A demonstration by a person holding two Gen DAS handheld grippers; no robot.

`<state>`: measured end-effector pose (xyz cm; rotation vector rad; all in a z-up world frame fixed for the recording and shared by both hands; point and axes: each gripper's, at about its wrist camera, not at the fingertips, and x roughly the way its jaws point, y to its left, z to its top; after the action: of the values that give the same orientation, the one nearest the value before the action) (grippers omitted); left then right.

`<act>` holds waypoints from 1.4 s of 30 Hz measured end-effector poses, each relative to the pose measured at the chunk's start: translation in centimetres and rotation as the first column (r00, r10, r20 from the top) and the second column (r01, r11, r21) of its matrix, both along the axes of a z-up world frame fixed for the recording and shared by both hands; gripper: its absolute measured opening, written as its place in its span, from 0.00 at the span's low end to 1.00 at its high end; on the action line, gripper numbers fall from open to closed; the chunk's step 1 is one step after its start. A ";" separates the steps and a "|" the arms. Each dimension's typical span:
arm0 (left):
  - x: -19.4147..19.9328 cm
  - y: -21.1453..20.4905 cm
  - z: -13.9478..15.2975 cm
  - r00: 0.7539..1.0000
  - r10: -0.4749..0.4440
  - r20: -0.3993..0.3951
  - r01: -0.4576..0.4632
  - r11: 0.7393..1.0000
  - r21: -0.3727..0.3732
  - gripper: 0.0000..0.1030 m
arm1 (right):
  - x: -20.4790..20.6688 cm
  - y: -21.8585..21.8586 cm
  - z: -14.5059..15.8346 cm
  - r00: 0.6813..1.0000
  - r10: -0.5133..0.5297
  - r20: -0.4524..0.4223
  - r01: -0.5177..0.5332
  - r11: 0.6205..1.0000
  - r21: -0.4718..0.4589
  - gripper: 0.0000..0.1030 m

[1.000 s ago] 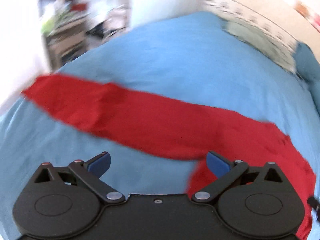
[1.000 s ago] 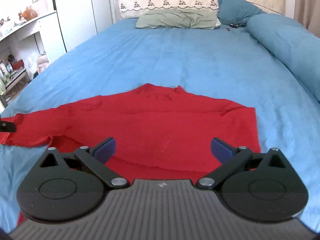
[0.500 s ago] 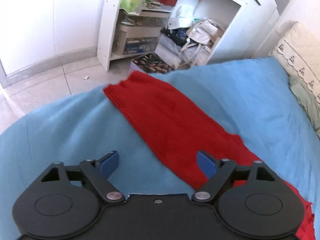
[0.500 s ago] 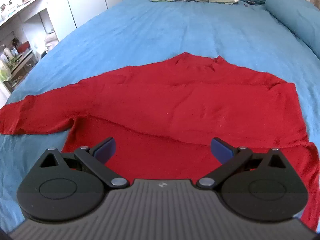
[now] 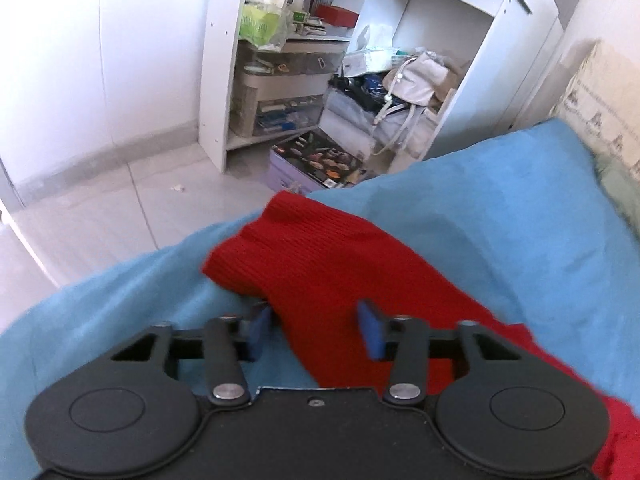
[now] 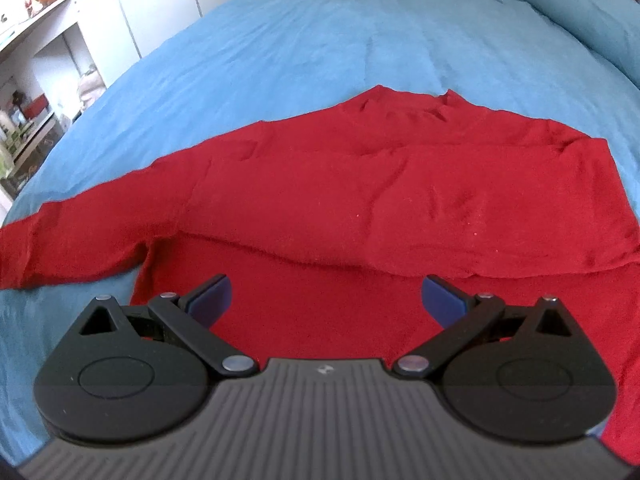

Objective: Fold small clothes
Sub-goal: 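Grasp the cuff of the other sleeve with the left tool, then lay the held sleeve across the sweater body with the left tool and release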

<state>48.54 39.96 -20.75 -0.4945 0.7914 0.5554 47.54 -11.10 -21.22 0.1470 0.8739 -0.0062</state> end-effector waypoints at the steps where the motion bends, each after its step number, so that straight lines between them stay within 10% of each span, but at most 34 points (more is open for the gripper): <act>1: 0.2 0.0 0.0 1.000 -0.001 -0.005 0.002 1.000 0.019 0.21 | 0.0 -0.1 0.0 1.000 -0.005 0.002 0.005 1.000 0.006 1.00; 3: 0.2 0.0 0.3 1.000 -0.015 0.012 0.015 1.000 0.025 0.08 | 0.1 -0.4 0.0 1.000 -0.015 0.008 0.015 1.000 0.014 1.00; 11: 1.0 -6.5 6.0 0.983 -0.133 0.129 0.122 0.988 0.089 0.07 | -0.4 -3.2 0.5 0.998 -0.059 0.037 0.058 0.998 0.030 1.00; 22: 1.4 -27.2 15.0 0.818 -0.453 0.354 0.463 0.884 0.061 0.07 | -2.1 -12.4 3.5 0.979 -0.172 0.113 0.168 0.985 0.041 1.00; 35: -0.6 -51.4 3.0 0.603 -0.790 0.111 0.792 0.610 0.034 0.07 | -5.8 -22.6 3.3 0.975 -0.171 0.144 0.172 0.985 0.003 1.00; 42: -1.6 -54.5 -2.2 0.557 -0.829 -0.049 0.831 0.556 0.032 0.07 | -6.6 -25.3 1.4 0.978 -0.172 0.123 0.168 0.985 0.039 1.00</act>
<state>46.98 -14.51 -22.95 -0.0099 0.9335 -0.3269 40.97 -36.38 -19.77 0.2456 0.7338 -0.1430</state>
